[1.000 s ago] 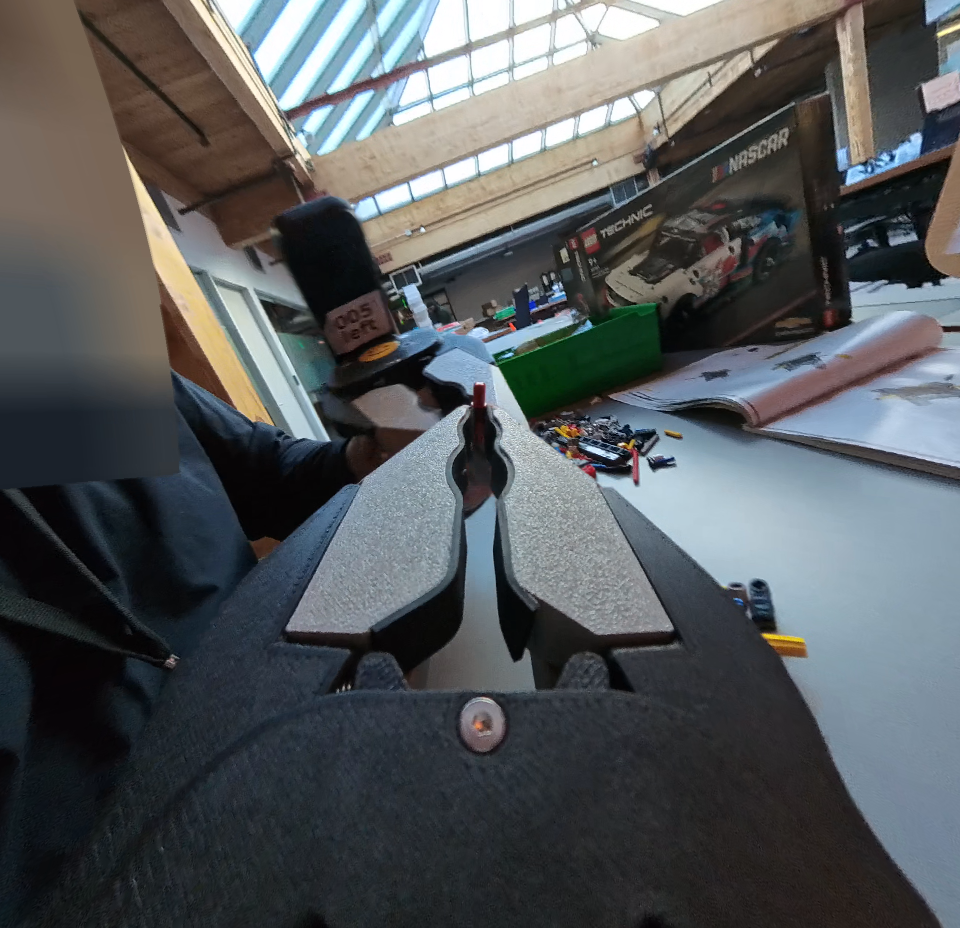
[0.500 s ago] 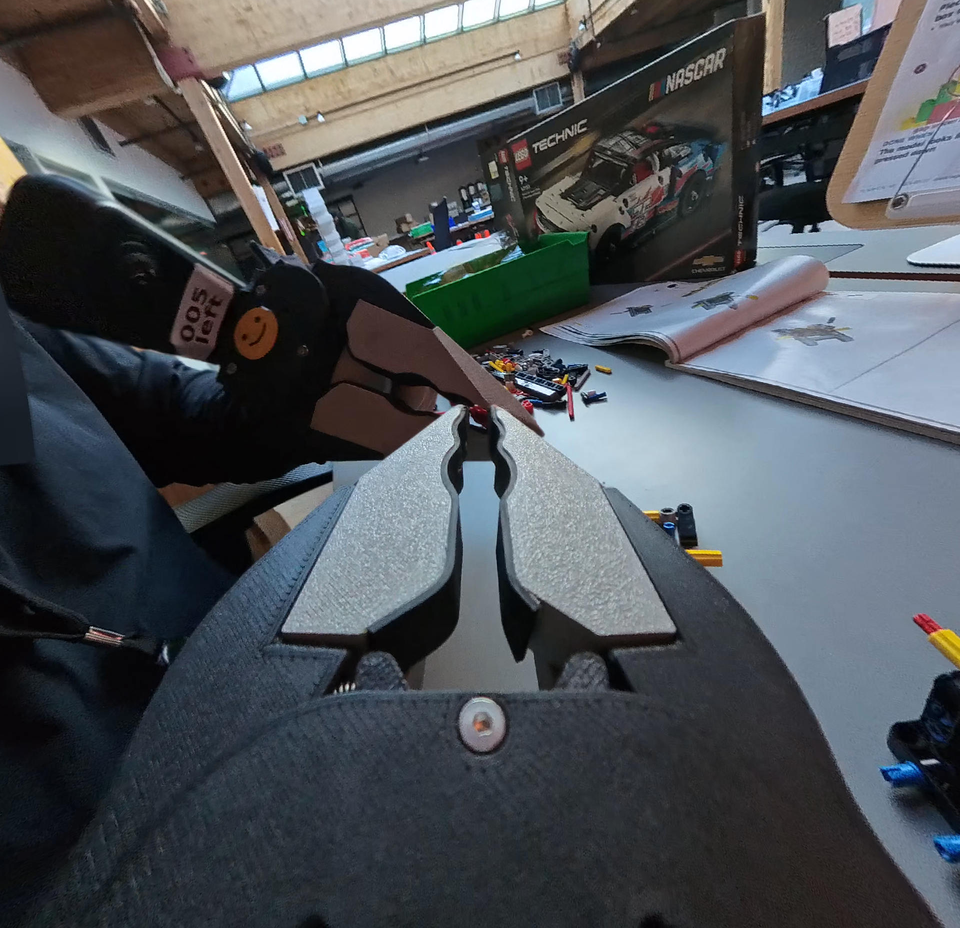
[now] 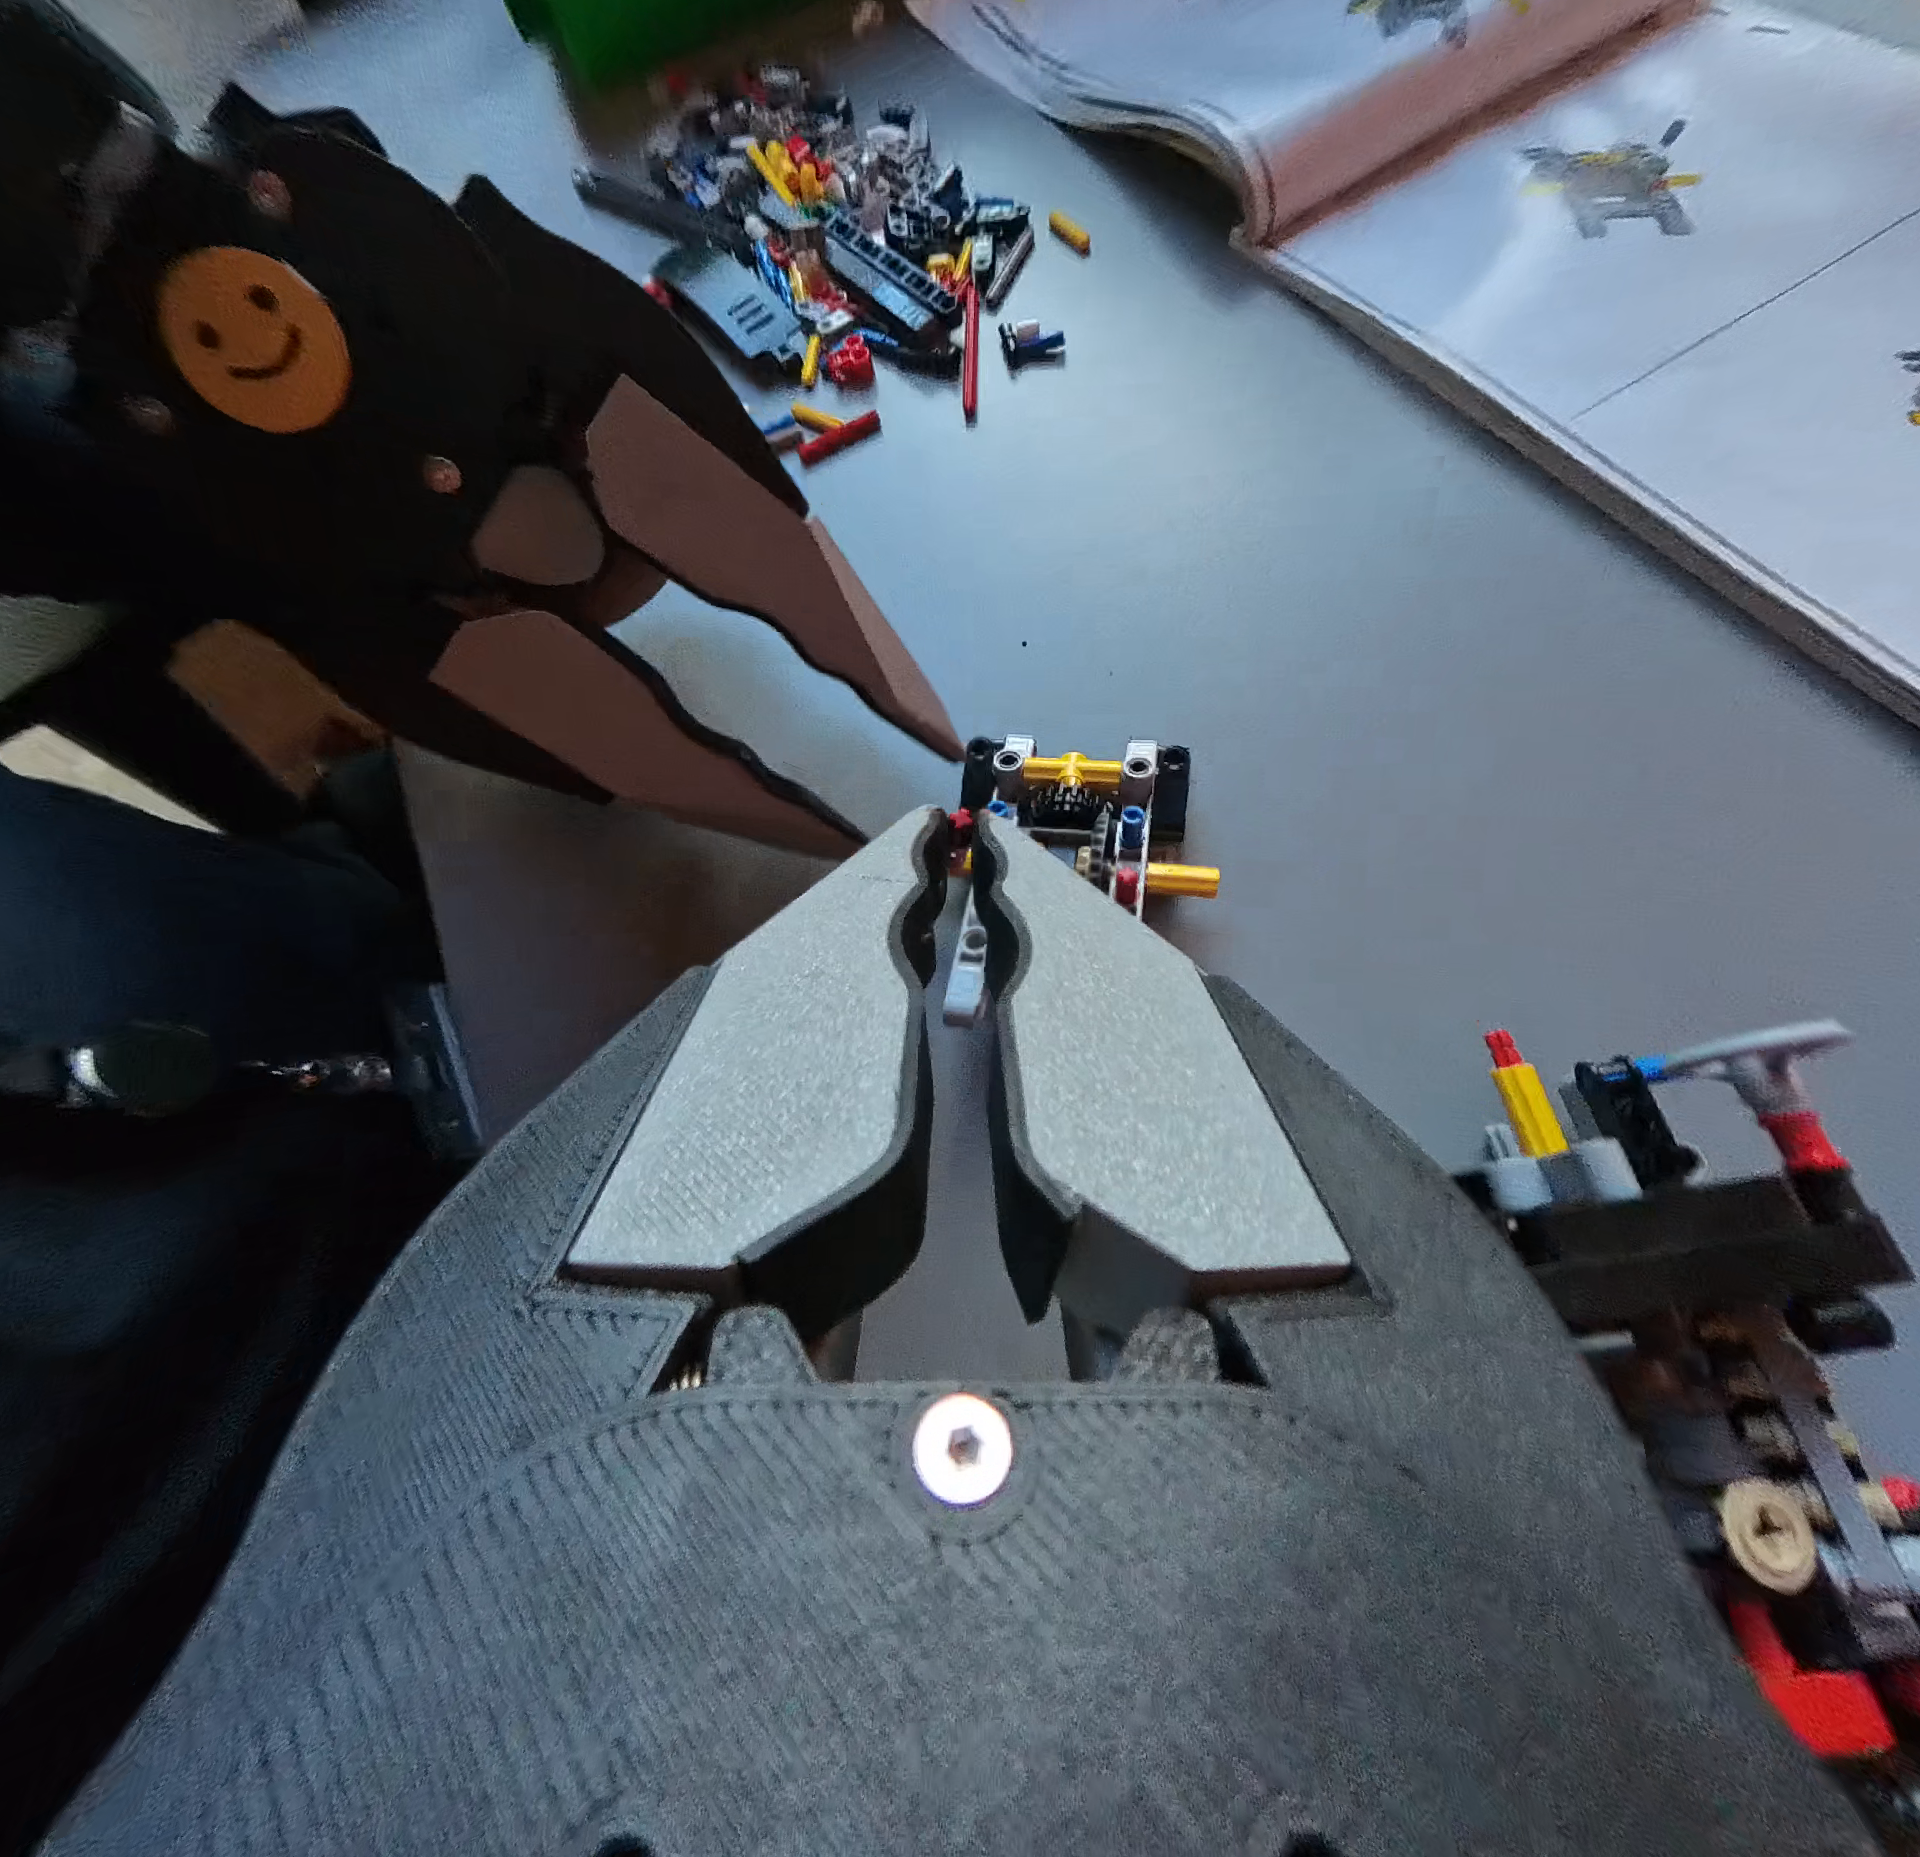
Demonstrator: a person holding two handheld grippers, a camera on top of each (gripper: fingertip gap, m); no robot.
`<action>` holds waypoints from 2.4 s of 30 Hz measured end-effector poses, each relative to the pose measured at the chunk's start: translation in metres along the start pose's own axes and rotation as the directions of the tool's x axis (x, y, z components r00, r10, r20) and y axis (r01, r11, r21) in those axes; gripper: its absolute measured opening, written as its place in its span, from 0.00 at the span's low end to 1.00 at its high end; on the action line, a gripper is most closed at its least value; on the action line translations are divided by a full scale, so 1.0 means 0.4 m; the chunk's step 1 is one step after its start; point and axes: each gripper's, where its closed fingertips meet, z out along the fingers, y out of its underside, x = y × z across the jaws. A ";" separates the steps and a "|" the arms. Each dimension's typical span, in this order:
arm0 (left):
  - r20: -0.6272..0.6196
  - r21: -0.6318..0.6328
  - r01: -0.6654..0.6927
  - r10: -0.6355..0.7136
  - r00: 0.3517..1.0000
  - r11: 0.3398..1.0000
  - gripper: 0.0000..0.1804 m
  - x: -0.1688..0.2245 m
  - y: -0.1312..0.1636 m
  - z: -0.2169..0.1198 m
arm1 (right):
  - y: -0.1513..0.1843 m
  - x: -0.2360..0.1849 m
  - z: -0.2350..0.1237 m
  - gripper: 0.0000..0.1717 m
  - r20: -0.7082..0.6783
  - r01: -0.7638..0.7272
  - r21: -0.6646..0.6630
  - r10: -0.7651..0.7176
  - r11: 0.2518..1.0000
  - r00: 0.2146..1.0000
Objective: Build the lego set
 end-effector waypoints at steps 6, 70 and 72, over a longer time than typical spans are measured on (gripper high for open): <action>-0.085 0.019 0.166 -0.164 0.983 0.986 0.10 0.026 0.002 0.018 | 0.049 0.019 0.027 0.01 -0.060 -0.010 -0.067 0.006 0.998 0.998; -0.179 0.135 -0.160 0.183 0.967 0.978 0.03 -0.040 0.032 0.043 | 0.009 0.040 0.075 0.01 -0.044 0.130 -0.131 -0.137 0.983 0.990; -0.190 0.138 -0.147 0.172 0.967 0.979 0.03 -0.038 0.031 0.042 | 0.013 0.038 0.076 0.01 -0.044 0.136 -0.141 -0.144 0.981 0.989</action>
